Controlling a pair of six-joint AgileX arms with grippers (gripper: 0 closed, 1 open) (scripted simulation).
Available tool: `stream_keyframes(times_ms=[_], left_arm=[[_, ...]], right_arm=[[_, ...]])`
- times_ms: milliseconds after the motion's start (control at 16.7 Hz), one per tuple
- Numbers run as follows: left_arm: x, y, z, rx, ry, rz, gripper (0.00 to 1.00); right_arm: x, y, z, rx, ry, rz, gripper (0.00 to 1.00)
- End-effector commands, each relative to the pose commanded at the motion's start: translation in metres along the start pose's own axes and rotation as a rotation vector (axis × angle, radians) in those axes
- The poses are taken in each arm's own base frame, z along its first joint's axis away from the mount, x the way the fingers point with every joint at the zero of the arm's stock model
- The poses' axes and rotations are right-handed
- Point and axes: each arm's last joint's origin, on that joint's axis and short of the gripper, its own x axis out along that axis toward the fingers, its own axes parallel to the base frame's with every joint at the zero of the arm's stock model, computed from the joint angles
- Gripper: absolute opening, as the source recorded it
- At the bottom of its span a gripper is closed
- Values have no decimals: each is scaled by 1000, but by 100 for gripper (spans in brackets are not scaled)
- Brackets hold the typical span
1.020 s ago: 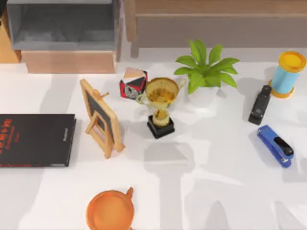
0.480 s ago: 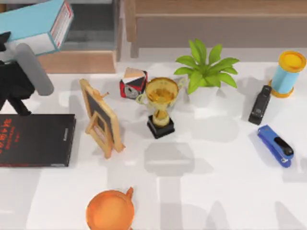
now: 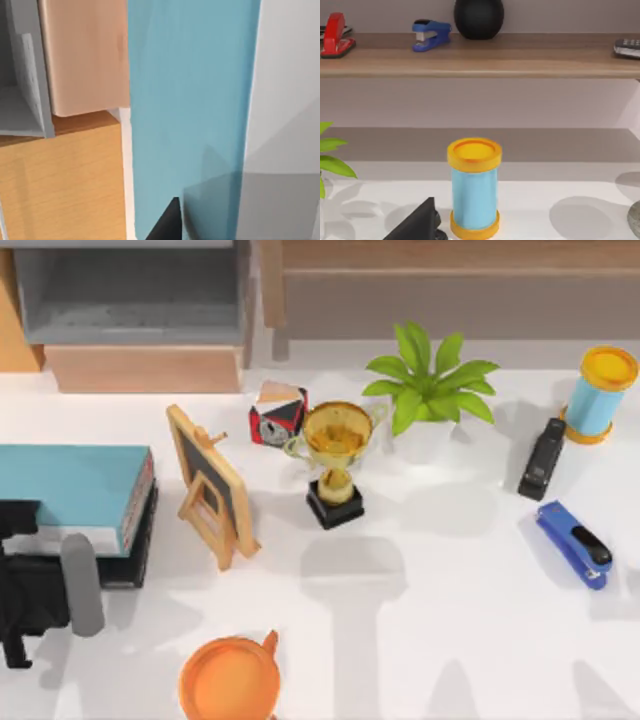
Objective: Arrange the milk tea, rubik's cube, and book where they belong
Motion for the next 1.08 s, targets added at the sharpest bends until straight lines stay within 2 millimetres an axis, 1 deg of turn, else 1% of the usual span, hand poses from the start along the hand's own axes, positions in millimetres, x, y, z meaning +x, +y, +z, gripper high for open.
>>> stream_keyframes(times_ms=[240, 300, 840, 1080], left_arm=[[0, -1, 0, 1, 0, -2, 0], [0, 4, 1, 5, -3, 20, 0], [5, 0, 0, 1, 0, -2, 0], [5, 0, 0, 1, 0, -2, 30]], right_arm=[[0, 0, 0, 0, 0, 0, 100], [0, 0, 0, 0, 0, 0, 100], [0, 0, 0, 0, 0, 0, 100], [0, 0, 0, 0, 0, 0, 100]])
